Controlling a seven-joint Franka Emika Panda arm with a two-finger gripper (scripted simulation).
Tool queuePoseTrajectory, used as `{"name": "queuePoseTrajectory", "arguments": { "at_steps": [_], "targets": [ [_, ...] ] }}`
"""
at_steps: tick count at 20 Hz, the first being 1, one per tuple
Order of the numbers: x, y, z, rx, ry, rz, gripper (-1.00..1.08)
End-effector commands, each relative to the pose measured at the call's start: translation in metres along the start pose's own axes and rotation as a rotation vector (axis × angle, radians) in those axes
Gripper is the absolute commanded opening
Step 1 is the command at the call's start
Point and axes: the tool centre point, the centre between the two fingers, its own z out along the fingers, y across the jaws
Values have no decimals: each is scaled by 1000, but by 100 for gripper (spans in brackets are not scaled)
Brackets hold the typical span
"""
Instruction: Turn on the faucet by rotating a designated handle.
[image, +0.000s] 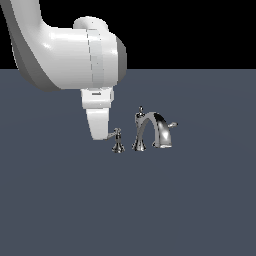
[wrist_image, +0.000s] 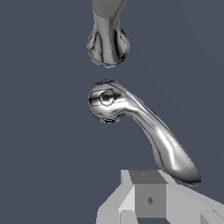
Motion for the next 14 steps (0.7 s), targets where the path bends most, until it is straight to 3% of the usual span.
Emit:
{"name": "queuePoseTrajectory", "arguments": {
  "at_steps": [1, 6, 14],
  "targets": [
    [9, 12, 0, -8, 4, 10, -100],
    [3, 18, 0, -7, 1, -3, -100],
    [40, 34, 0, -9, 3, 4, -100]
  ]
}}
